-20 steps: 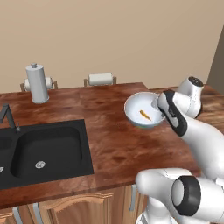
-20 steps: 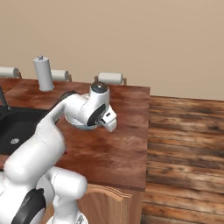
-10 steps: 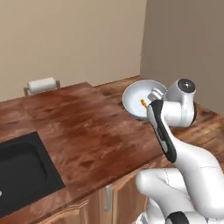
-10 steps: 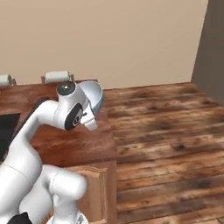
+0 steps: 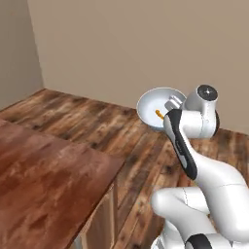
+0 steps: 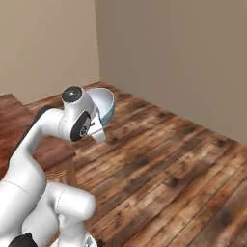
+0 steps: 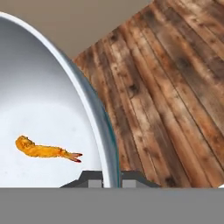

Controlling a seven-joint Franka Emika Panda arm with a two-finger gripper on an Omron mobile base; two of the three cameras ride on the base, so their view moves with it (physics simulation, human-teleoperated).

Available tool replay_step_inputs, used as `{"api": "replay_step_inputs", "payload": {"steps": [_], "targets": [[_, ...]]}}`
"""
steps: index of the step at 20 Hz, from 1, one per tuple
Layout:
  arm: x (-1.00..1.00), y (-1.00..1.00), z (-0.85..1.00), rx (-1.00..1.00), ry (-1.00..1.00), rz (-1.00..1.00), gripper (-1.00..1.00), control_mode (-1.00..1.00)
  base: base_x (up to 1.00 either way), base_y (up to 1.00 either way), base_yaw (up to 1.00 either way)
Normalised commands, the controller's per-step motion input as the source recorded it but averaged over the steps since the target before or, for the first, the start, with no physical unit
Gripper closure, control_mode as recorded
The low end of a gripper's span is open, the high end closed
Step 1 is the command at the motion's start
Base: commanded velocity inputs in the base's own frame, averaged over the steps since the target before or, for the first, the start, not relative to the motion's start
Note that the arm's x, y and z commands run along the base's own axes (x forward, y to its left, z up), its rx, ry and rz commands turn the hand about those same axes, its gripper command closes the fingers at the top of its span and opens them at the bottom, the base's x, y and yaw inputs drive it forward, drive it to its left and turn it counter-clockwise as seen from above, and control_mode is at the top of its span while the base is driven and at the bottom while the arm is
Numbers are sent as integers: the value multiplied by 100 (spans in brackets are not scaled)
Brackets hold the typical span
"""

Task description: Move the cup from next to the sink to the open cabinet. Then, move the bowl with the shrimp to the fridge to clear the area for faucet cleaning.

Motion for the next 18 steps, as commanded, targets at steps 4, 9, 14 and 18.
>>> {"api": "replay_step_inputs", "payload": {"steps": [4,9,14,18], "targets": [[0,0,0,0,0,0,100,100,-46,0,-85],[0,0,0,0,0,0,100,100,-20,-12,-83],[0,0,0,0,0,0,100,100,49,-7,-70],[0,0,0,0,0,0,100,100,100,0,-47]]}}
